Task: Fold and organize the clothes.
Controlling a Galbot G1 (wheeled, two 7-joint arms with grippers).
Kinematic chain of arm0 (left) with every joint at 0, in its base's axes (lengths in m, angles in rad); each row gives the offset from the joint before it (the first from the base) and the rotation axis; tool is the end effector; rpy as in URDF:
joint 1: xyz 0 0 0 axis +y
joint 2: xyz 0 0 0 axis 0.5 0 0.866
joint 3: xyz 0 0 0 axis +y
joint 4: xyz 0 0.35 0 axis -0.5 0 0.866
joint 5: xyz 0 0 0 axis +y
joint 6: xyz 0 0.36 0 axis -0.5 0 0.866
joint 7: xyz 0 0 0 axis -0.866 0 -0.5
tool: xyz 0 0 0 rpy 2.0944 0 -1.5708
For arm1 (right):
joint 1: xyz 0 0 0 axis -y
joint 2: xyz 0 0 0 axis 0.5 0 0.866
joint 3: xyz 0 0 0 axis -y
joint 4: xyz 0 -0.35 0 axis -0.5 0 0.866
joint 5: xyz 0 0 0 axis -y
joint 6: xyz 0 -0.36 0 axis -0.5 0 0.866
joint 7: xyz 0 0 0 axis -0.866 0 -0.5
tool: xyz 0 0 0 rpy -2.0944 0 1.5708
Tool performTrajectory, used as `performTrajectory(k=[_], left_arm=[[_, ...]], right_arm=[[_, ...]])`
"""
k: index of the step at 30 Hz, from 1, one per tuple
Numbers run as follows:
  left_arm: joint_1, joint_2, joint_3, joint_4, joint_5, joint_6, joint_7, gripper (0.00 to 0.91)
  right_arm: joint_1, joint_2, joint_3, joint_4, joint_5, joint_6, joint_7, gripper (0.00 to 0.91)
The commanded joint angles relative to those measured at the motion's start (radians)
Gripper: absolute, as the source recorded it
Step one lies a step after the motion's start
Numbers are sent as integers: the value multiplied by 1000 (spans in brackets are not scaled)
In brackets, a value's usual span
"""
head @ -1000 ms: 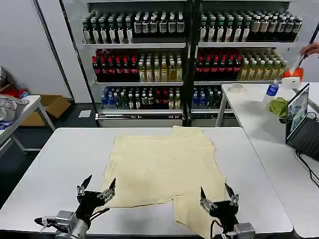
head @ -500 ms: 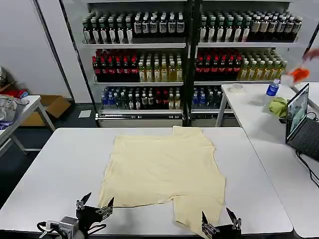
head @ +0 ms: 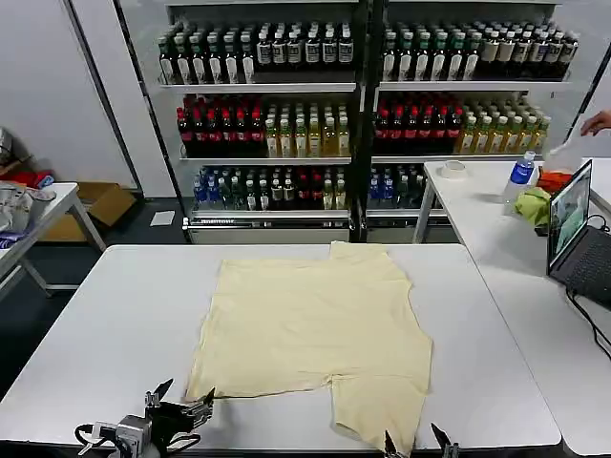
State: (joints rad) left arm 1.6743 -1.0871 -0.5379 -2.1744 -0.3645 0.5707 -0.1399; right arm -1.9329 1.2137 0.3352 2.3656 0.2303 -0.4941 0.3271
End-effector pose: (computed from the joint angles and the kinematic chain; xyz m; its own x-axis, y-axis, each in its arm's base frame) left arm 0.1655 0.0715 -0.2767 -0.8068 0.0504 0.5887 0.1452 0.9827 0.1148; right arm 0.0764 0.0117 -0.2574 -0.7945 -0.0558 0.6047 -0.1014 0.9940 -0.0414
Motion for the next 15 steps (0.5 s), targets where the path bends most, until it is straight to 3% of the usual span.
performTrajectory(k=[1, 3, 4, 5, 6, 7, 8, 10, 11, 13, 15], left_arm=[[0, 6, -1, 17, -17, 8, 0, 907], [-3, 5, -1, 22, -33, 8, -1, 887], [-2, 3, -1, 22, -38, 8, -1, 554], [-2, 3, 0, 22, -38, 8, -1, 413], [-1, 1, 1, 21, -38, 7, -1, 71], [0, 0, 3, 19, -38, 7, 0, 30], [-2, -1, 4, 19, -39, 7, 0, 20], [-7, -1, 7, 19, -41, 7, 2, 10], [-8, -2, 8, 19, -42, 6, 3, 10], [-9, -5, 9, 23, -44, 6, 3, 10], [-12, -9, 10, 30, -47, 6, 3, 10]], right_arm=[[-3, 3, -6, -19, 12, -6, 1, 907], [4, 3, -4, -17, 17, -7, 2, 907], [12, 3, -3, -17, 23, -11, 3, 907], [19, 3, -1, -17, 29, -16, 4, 907], [24, 2, -1, -17, 38, -20, 5, 897], [28, 2, -1, -18, 49, -22, 6, 695], [30, 2, -2, -19, 52, -23, 7, 574], [42, 6, -7, -30, 65, -26, 8, 423], [43, 8, -8, -33, 68, -26, 8, 131], [49, 13, -9, -40, 87, -29, 10, 10], [52, 14, -10, -48, 104, -31, 10, 0]])
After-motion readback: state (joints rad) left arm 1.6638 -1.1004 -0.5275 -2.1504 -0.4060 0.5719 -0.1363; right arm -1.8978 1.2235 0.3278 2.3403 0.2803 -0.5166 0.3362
